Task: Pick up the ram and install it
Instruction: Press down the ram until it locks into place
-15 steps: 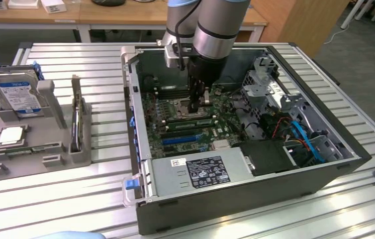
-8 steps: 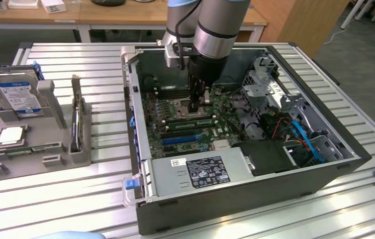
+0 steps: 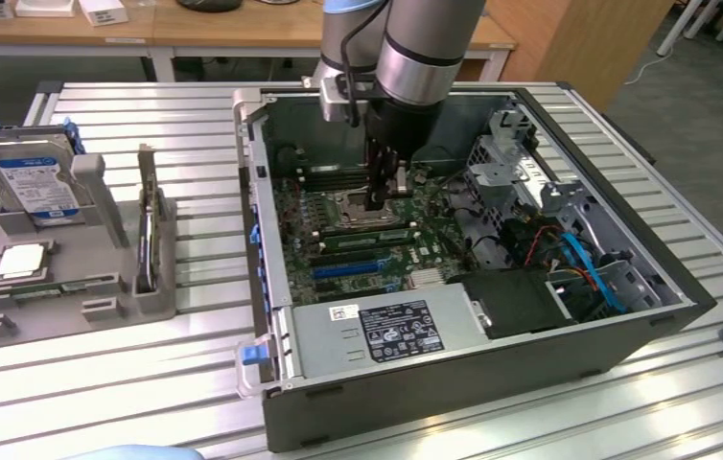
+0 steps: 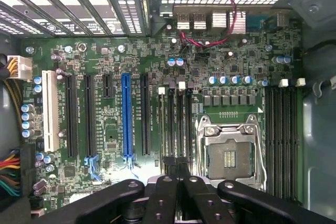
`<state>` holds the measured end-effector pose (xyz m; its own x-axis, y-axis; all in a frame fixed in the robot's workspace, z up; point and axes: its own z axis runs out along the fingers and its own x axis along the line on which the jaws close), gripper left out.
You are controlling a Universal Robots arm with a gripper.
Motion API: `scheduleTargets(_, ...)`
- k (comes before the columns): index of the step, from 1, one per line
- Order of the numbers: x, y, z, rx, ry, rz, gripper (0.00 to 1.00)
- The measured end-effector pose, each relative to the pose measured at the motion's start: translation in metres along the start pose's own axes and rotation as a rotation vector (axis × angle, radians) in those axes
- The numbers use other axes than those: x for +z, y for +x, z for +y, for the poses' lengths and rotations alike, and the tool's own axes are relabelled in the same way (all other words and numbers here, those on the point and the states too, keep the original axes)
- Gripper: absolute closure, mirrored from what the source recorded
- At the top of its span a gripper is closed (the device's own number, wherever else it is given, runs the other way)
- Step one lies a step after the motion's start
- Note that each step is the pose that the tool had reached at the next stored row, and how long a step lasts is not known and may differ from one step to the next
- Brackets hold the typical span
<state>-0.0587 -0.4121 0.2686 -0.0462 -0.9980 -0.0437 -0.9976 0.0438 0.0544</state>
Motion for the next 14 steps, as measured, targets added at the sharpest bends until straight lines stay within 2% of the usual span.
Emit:
scheduleTargets(8,-0.0016,-0.0003,-0.0067,0.012,0.0004,-0.0013,0.9)
scheduleTargets(14,-0.0048,-0.0006,-0.009,0.019,0.0005,-0.0078,0.9)
